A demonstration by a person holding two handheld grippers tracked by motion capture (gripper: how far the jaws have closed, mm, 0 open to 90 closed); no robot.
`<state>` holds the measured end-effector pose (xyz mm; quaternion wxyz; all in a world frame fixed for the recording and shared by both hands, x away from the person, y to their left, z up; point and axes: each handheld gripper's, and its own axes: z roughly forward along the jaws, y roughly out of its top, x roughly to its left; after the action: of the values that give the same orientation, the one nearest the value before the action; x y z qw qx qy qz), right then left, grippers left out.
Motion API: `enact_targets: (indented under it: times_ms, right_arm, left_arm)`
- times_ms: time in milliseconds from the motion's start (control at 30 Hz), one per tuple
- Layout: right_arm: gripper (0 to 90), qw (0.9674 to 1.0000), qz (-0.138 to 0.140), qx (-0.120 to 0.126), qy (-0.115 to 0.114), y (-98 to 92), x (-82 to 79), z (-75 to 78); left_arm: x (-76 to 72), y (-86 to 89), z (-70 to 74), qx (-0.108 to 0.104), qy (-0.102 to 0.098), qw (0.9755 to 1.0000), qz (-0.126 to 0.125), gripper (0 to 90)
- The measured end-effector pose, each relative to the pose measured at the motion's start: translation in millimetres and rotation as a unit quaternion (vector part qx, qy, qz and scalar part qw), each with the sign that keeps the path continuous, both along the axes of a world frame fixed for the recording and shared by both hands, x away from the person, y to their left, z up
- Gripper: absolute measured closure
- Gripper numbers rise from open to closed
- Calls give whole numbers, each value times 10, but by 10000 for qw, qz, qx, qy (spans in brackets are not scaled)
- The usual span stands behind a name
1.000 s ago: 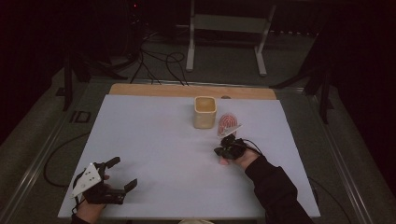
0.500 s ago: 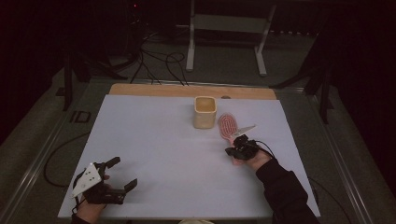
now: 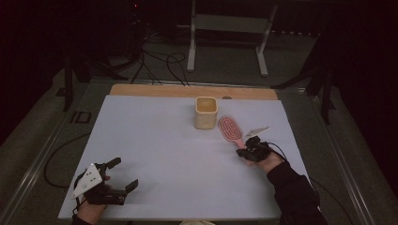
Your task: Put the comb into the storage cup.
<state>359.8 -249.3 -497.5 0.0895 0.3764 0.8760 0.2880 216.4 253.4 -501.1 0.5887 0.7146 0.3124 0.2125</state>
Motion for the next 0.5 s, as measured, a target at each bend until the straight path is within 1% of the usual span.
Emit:
enact_targets:
  times_ms: [300,500]
  right_arm:
    - [900,9999,-126,19,2,-171,-22,31]
    - [900,9998,-207,-37,26,-247,-29,19]
  left_arm:
    - [2,-3,-2,6,1,10000,4,2]
    - [1,-3,-2,10,-1,10000,8,1]
